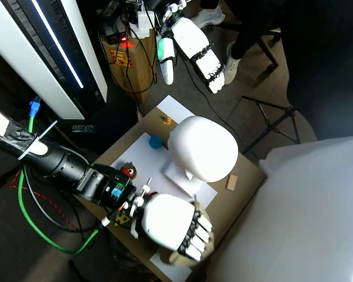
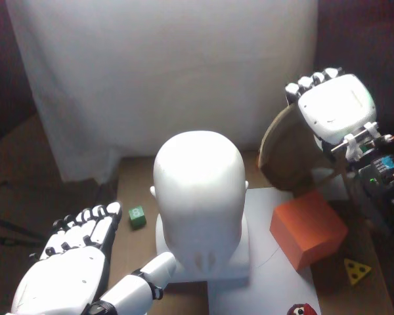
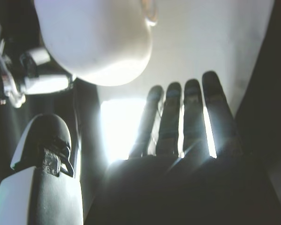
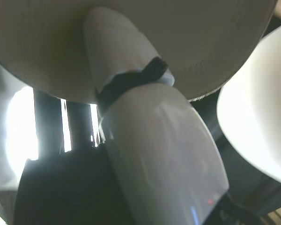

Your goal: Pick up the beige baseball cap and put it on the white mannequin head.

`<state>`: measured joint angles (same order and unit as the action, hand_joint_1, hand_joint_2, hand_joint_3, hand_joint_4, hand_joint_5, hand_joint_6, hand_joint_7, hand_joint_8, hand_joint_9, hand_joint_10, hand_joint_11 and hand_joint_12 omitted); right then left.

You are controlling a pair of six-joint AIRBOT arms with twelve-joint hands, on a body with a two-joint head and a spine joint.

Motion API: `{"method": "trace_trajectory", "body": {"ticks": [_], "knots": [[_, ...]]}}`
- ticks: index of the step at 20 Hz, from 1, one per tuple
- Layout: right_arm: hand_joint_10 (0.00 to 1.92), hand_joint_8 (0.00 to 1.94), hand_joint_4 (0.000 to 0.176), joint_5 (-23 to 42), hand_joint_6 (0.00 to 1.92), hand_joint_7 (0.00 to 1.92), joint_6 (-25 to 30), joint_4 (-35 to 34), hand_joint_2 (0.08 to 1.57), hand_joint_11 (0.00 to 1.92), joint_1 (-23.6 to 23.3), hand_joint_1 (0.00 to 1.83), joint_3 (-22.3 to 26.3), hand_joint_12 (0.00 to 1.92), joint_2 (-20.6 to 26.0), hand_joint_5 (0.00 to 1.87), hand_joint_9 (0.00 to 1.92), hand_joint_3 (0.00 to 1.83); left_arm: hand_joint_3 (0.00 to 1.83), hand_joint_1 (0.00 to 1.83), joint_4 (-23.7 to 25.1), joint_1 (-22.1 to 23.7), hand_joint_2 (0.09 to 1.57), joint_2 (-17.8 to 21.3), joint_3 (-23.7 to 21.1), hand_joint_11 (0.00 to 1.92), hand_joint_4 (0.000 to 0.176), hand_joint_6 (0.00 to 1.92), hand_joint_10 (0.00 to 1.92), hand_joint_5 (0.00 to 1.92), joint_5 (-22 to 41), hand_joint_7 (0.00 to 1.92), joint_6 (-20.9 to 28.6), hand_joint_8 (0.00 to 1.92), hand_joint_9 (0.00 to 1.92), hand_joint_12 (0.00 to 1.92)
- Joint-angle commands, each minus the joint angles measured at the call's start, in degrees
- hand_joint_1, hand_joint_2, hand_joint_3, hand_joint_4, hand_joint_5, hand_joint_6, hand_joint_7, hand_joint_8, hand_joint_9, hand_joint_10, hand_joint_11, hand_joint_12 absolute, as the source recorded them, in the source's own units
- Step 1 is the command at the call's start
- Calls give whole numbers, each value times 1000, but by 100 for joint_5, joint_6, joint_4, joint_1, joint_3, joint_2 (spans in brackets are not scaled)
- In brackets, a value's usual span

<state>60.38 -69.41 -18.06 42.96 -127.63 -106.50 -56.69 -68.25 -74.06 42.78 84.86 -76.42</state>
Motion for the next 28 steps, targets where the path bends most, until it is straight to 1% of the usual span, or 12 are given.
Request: {"method": "trace_trajectory", "body": {"ticks": [1,7,8,9,11,12,14,16,23,24,25,28], "knots": [[1333,1146,0,1286,1117,800,-40,50,1173,788,-129,1475,119,1719,120,756,816,0,0,0,331,47,1097,1,6,0,0,0,0,25,565,27,4,0,22,302],[1336,1147,0,2596,1121,799,-375,536,1173,806,-442,1474,1242,1704,595,752,811,0,0,0,321,139,1097,79,-54,0,0,1,0,30,565,23,-62,0,21,281],[1429,1186,0,2813,1178,807,-433,609,1185,787,-497,1378,1350,1536,608,761,833,2,0,0,294,152,1098,90,-68,0,0,1,0,30,566,20,-61,0,20,282],[1356,1159,0,3025,1116,797,-477,666,1174,801,-552,1455,1436,1672,609,766,815,2,0,0,276,163,1098,96,-79,0,0,1,0,30,566,19,-61,0,20,283],[1338,1157,0,3287,1090,791,-765,923,1171,798,-665,1475,1658,1710,608,776,810,1,0,0,252,175,1098,96,-90,0,0,2,0,33,566,19,-60,0,20,279],[1333,1147,0,3313,1100,794,-924,1047,1171,796,-692,1474,1722,1713,603,773,814,1,0,0,245,175,1098,97,-92,0,0,2,0,33,566,19,-54,0,20,277],[1440,1174,0,3521,1181,817,-1214,1445,1185,802,-724,1359,1820,1469,550,772,844,0,1,0,238,164,1099,99,-93,0,0,1,0,32,566,24,-7,1,20,264],[1337,1138,0,3760,1116,806,-1461,1686,1173,799,-766,1470,2016,1705,491,751,818,1,2,0,152,162,1101,99,-98,0,0,1,0,32,591,24,80,1,19,262],[1331,1151,0,3888,1105,796,-2070,2157,1174,796,-541,1474,2961,1721,592,750,820,0,1,0,20,232,1111,126,-82,0,0,0,1,32,595,24,219,0,30,279],[1429,1193,0,3888,1164,808,-2201,2155,1186,783,-482,1378,3153,1537,638,752,840,2,1,0,-18,256,1111,137,-81,0,0,1,1,34,595,28,216,1,30,289],[1353,1161,0,3888,1122,803,-2337,2150,1177,793,-446,1455,3268,1689,659,733,824,3,1,0,-17,260,1111,142,-78,0,0,1,1,34,595,29,207,1,30,291],[1334,1144,0,3888,1134,805,-2709,2097,1176,794,-256,1474,3795,1723,813,724,819,2,0,0,-5,258,1112,166,-55,0,0,1,1,37,594,31,209,1,38,306]]}}
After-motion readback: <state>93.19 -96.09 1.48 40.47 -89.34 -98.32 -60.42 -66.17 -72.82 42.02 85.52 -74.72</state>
